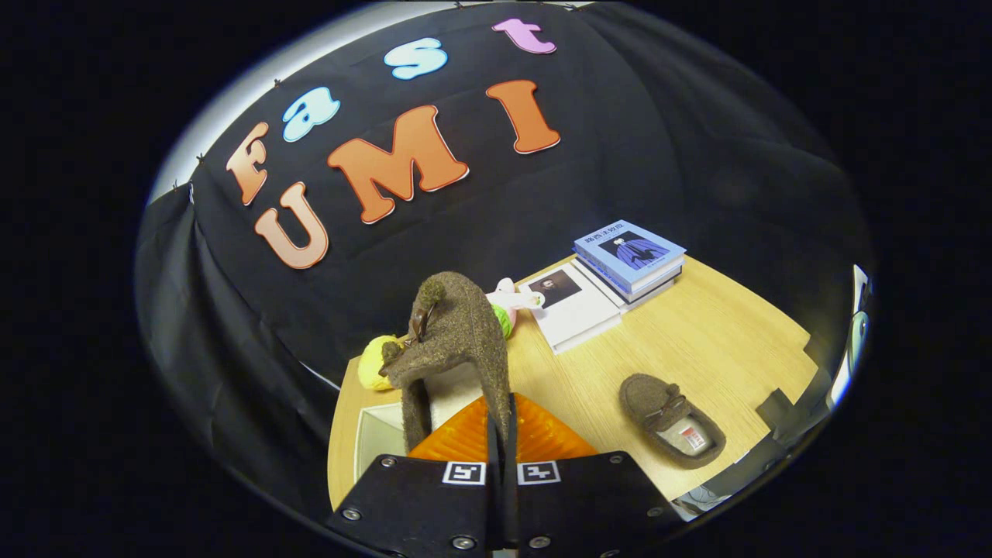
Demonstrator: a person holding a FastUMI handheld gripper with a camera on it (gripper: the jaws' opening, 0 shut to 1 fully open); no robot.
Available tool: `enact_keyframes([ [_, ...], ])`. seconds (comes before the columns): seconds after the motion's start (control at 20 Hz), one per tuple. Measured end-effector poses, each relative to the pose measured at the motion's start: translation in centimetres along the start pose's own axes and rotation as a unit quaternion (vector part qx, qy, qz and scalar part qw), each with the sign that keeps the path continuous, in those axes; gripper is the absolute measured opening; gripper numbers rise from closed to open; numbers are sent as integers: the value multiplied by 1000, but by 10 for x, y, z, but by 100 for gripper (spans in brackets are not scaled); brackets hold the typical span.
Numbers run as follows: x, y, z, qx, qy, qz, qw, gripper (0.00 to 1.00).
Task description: Open the storage box then place both shoes into the box .Put the left shoe in first, then the right shoe, with the right side of both shoes facing outward in a uniform manner.
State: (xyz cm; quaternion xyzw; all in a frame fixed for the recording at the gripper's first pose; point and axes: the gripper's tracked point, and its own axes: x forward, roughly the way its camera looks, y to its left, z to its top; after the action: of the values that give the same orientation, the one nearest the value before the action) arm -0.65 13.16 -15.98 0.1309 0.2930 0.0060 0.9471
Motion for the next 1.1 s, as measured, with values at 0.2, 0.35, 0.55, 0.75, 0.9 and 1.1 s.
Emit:
enact_keyframes([
  [0.2, -3, 27, -16, 7, 8, 8, 1000, 1],
  [0.35, 0, 50, -35, 8, 20, 16, 1000, 1],
  [0.55, 6, 81, -66, -4, 46, 28, 999, 1],
  [0.75, 16, 108, -94, -17, 69, 36, 997, 1],
  [0.9, 24, 125, -116, -21, 91, 39, 995, 1],
  [1.1, 30, 147, -154, -23, 144, 51, 988, 4],
])
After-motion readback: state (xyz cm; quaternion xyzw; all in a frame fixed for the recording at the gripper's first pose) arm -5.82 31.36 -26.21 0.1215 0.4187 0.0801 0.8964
